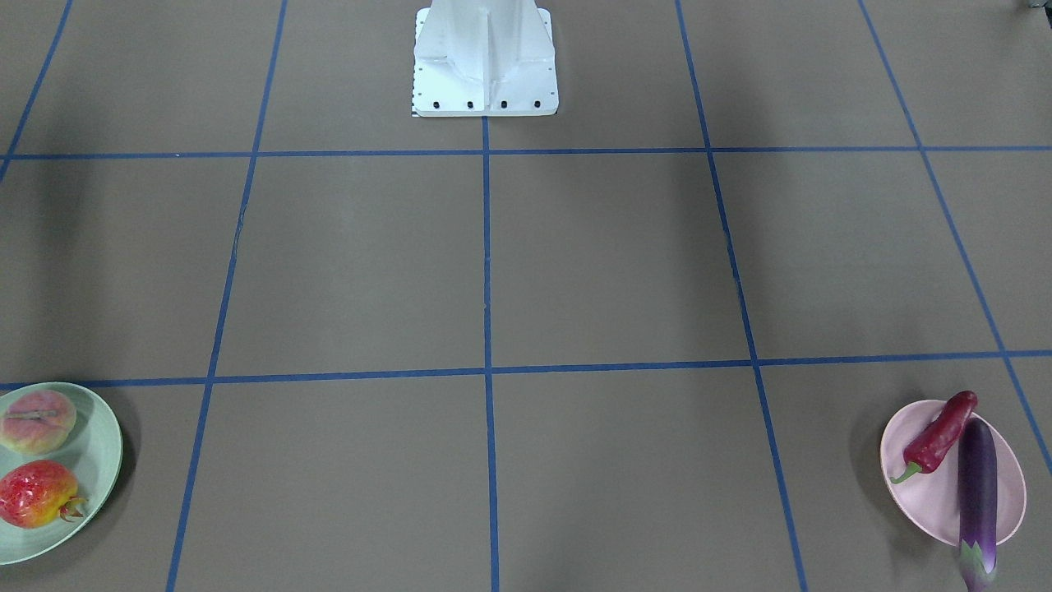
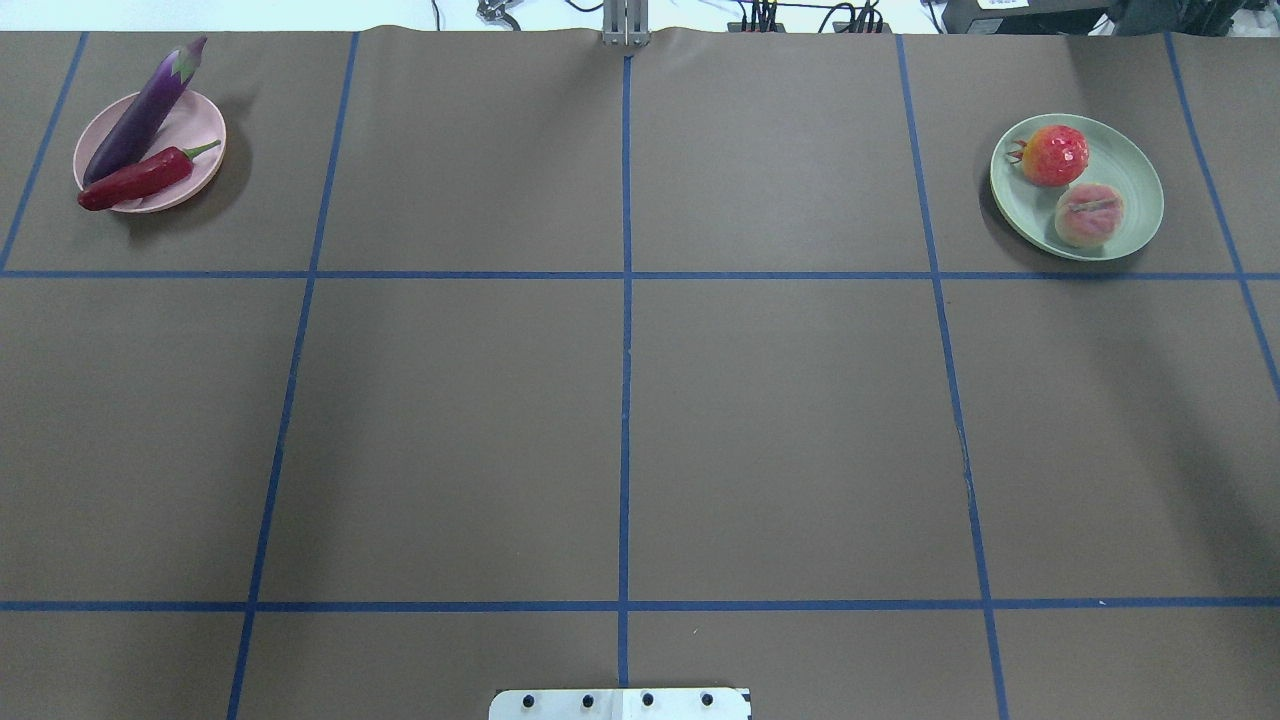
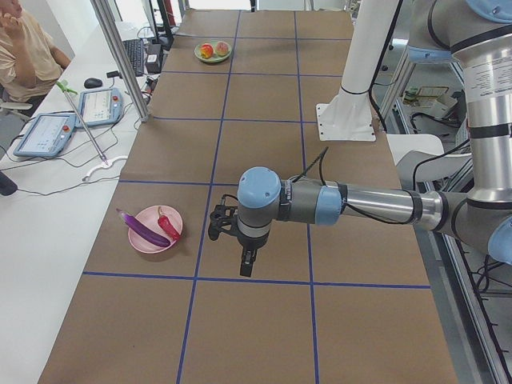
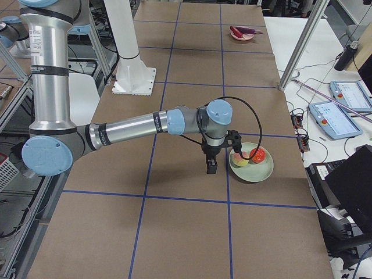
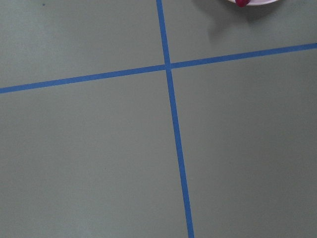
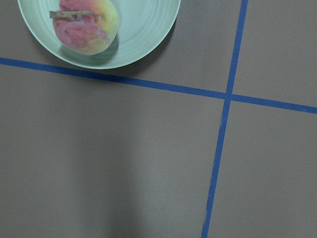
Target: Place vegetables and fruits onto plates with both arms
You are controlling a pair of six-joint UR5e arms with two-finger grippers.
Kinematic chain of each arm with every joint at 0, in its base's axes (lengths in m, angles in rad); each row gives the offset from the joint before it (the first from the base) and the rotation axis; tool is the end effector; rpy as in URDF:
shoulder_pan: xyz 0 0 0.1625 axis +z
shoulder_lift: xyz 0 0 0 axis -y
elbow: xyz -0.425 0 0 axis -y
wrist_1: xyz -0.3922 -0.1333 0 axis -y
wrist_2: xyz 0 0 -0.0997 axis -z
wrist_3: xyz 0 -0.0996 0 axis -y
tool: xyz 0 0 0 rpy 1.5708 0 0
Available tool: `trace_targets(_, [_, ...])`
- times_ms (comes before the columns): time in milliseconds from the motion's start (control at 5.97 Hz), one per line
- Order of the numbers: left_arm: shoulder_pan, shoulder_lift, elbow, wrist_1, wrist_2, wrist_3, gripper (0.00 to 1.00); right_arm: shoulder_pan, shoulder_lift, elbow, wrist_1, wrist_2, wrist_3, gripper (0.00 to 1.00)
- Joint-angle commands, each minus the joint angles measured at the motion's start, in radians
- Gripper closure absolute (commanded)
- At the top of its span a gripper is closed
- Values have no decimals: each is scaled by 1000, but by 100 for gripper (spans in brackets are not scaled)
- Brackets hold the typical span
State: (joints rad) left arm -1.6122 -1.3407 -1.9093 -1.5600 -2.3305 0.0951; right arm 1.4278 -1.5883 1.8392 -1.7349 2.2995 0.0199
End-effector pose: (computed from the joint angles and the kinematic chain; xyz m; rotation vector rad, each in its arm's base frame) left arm -0.0812 -0.3962 0.5960 0.1445 0.7512 0.0881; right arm -0.0019 -0.4829 0.5554 0.0234 -0.7333 -0.1492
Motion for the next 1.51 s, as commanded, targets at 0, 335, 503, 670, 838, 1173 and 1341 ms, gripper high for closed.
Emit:
trace_targets(0, [0, 0, 4, 0, 0, 0, 0, -6, -5, 0, 0, 1, 0, 0])
trace_targets(335, [0, 0, 6, 0, 0, -2, 0, -12, -13, 0, 0, 1, 0, 0])
trace_targets(503, [0, 0, 7, 2, 0, -2, 0, -17, -16, 0, 0, 0, 0, 0])
trace_targets(670, [0, 0, 7, 2, 0, -2, 0, -20, -19, 0, -2, 1, 0, 0])
trace_targets(838, [0, 0, 7, 0, 0, -2, 0, -24, -19, 0, -2, 2, 0, 0])
trace_targets(1173, [0, 0, 7, 0, 0, 0, 0, -33, -21, -5, -2, 2, 0, 0])
trace_targets(1341, [0, 0, 7, 0, 0, -2, 0, -38, -21, -11, -2, 0, 0, 0])
